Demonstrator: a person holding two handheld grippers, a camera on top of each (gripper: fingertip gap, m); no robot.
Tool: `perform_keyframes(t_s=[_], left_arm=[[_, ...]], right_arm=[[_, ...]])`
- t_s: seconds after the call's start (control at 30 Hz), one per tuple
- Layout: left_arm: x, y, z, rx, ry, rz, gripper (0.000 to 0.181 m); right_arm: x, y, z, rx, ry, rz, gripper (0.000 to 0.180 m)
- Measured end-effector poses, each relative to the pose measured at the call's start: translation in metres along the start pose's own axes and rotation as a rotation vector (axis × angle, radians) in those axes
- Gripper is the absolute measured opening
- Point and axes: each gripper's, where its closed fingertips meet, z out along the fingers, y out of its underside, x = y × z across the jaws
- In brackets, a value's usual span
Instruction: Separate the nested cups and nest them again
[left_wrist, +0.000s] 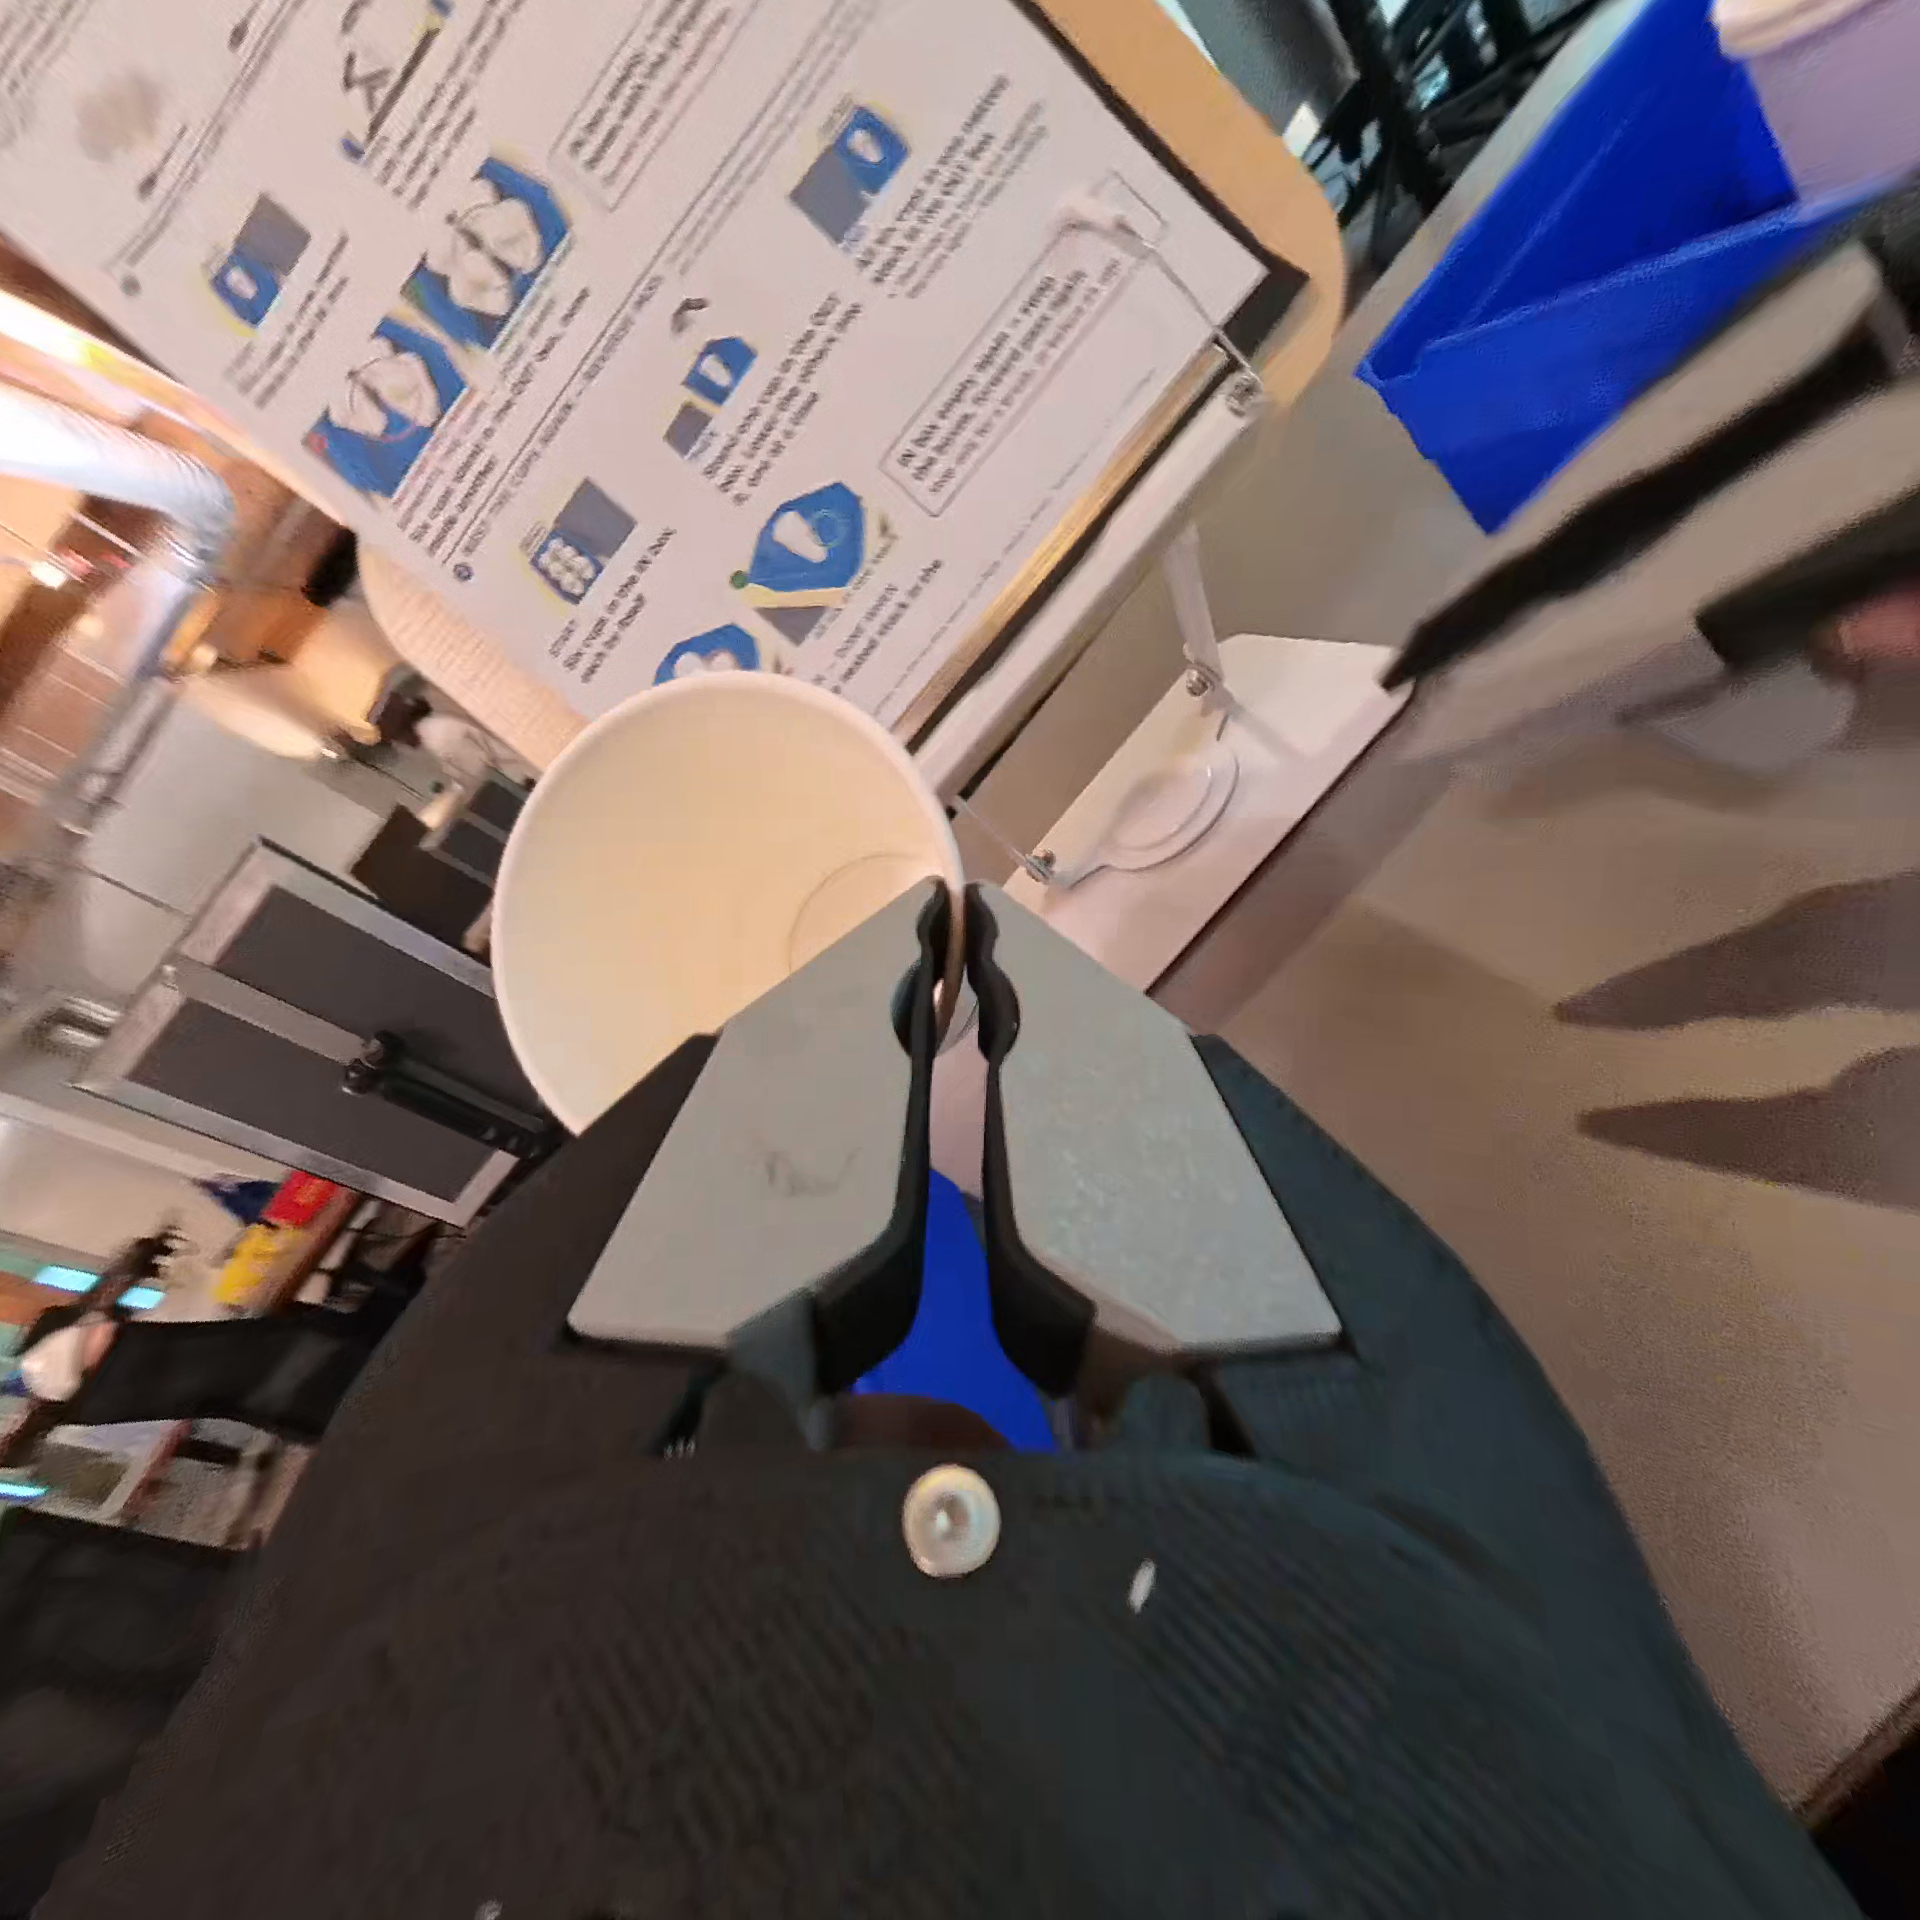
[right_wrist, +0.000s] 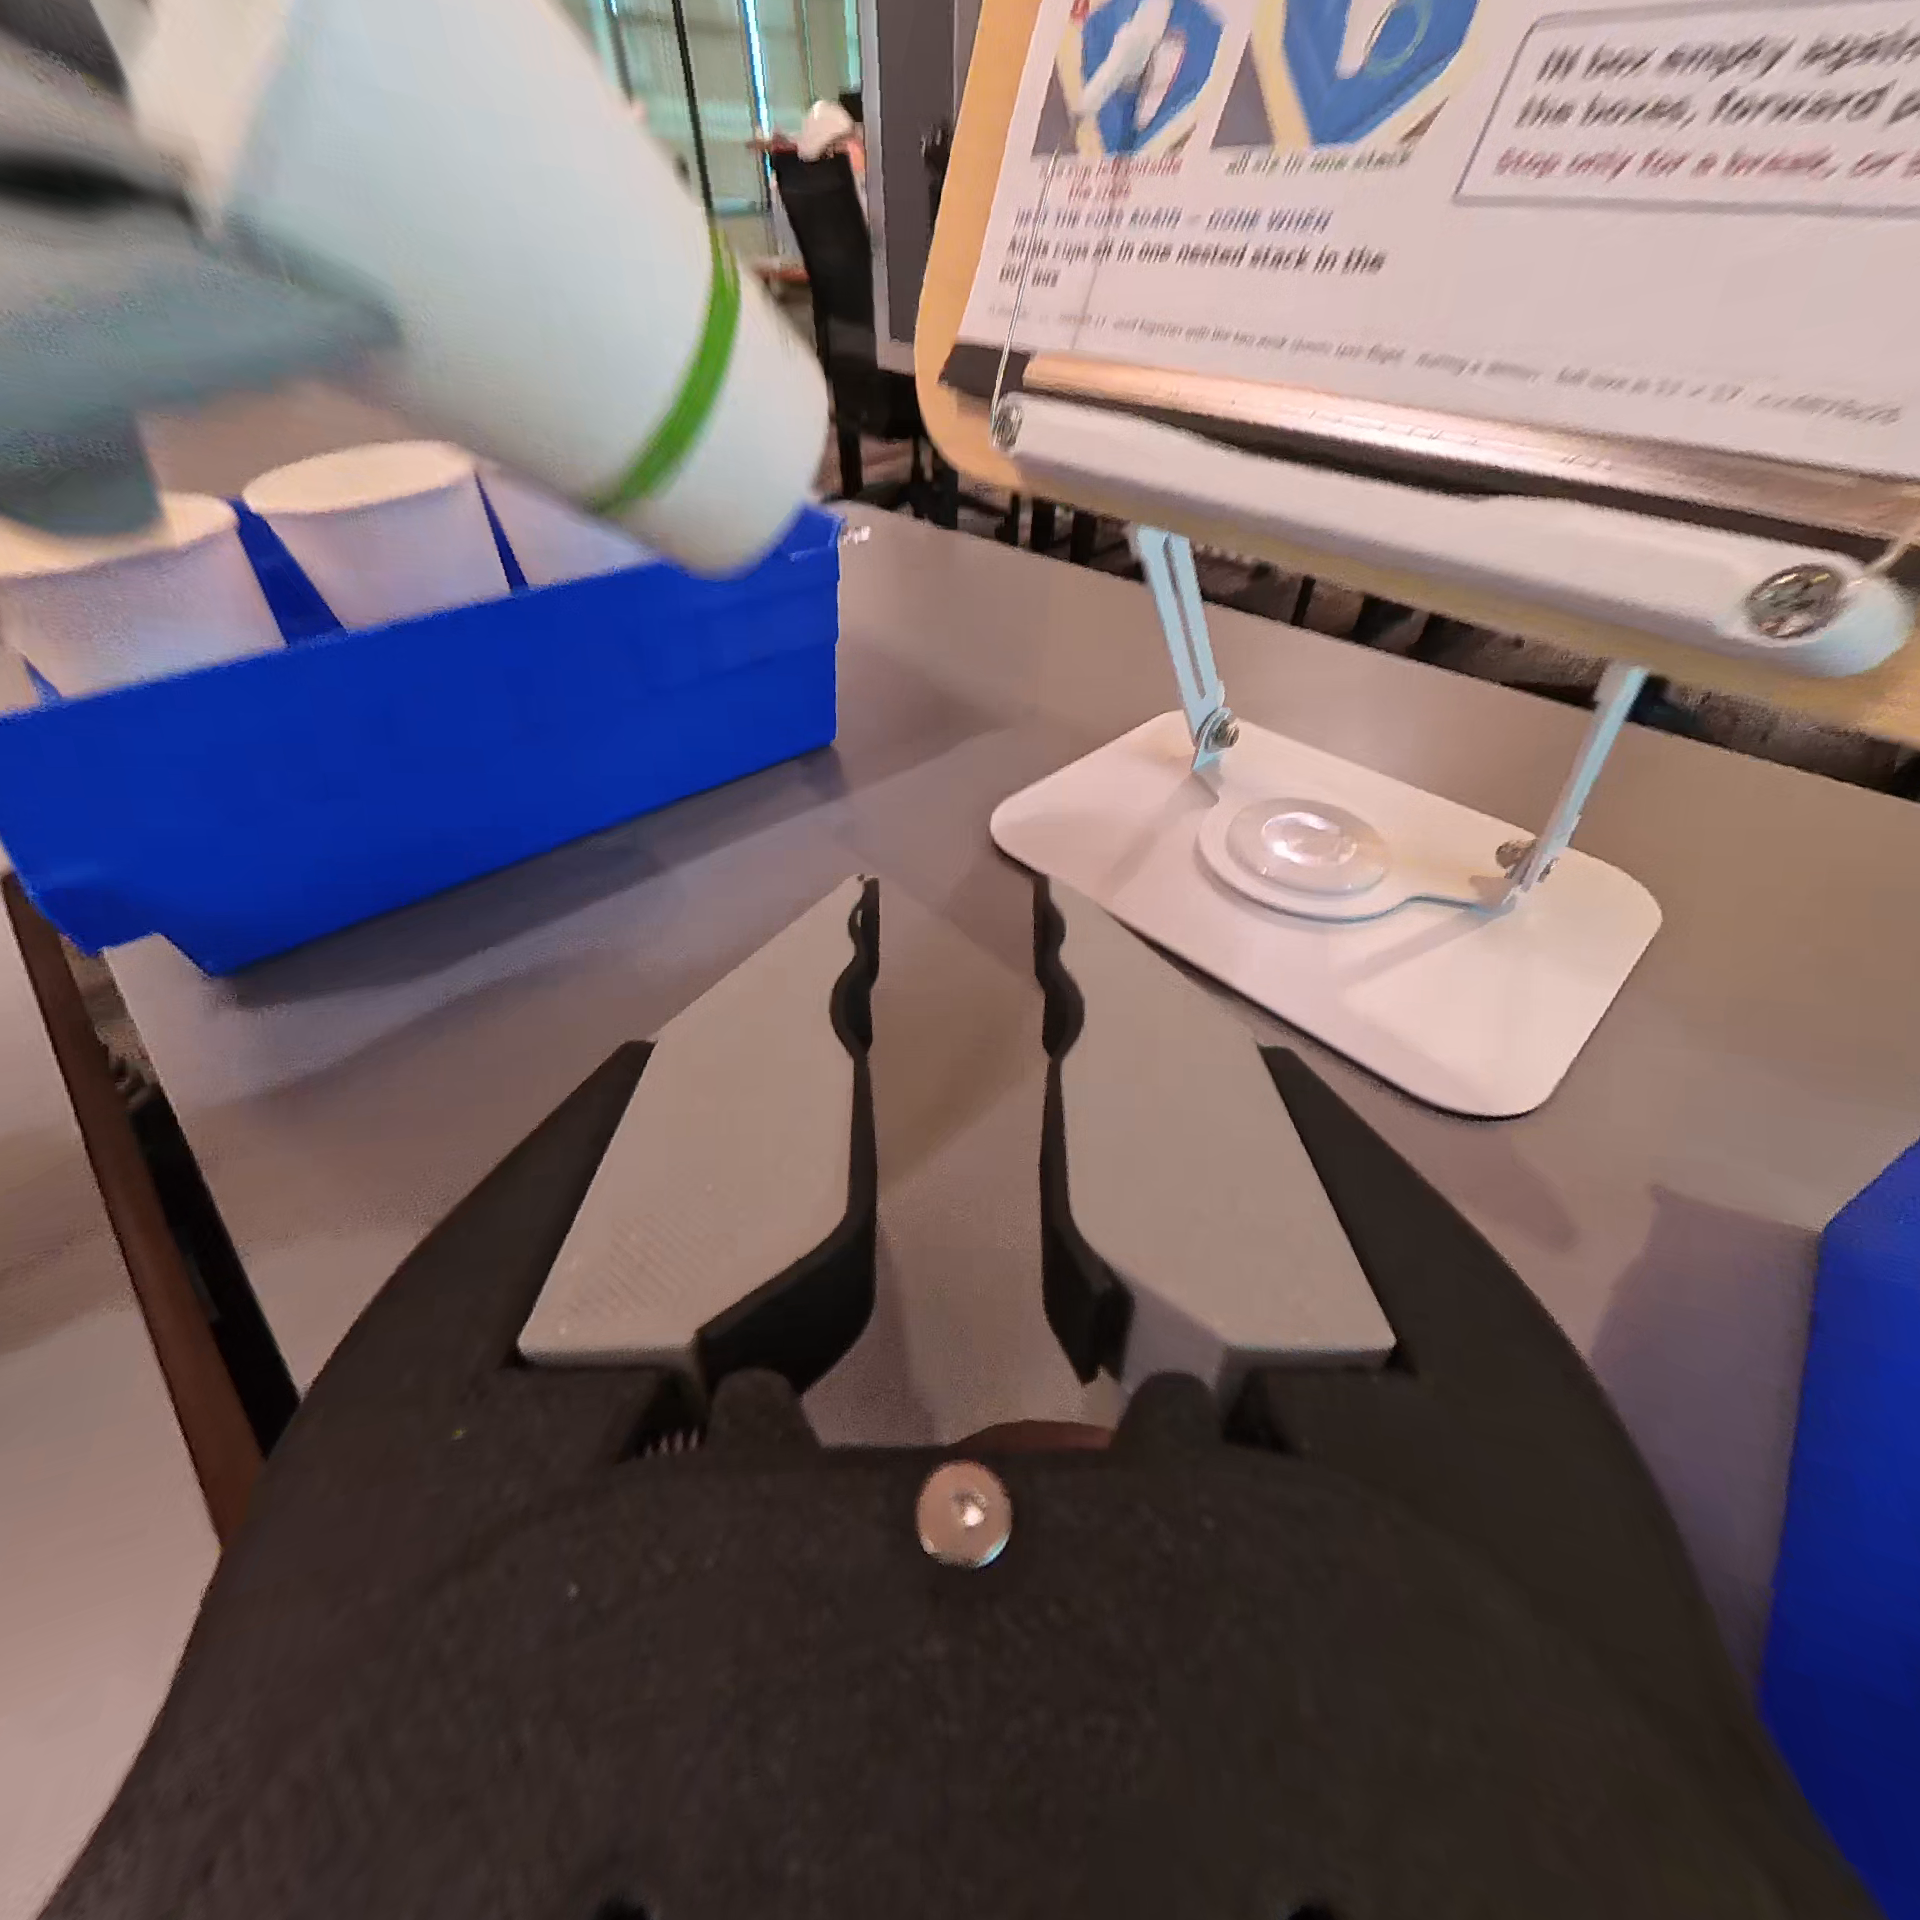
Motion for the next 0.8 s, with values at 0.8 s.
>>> perform_keyframes(t_s=[0.8], left_arm=[[0.146,0.02,0.014,0.039,0.328,0.47,0.0]], right_arm=[[-0.037,-0.015,-0.009,-0.02,-0.185,0.095,0.044]])
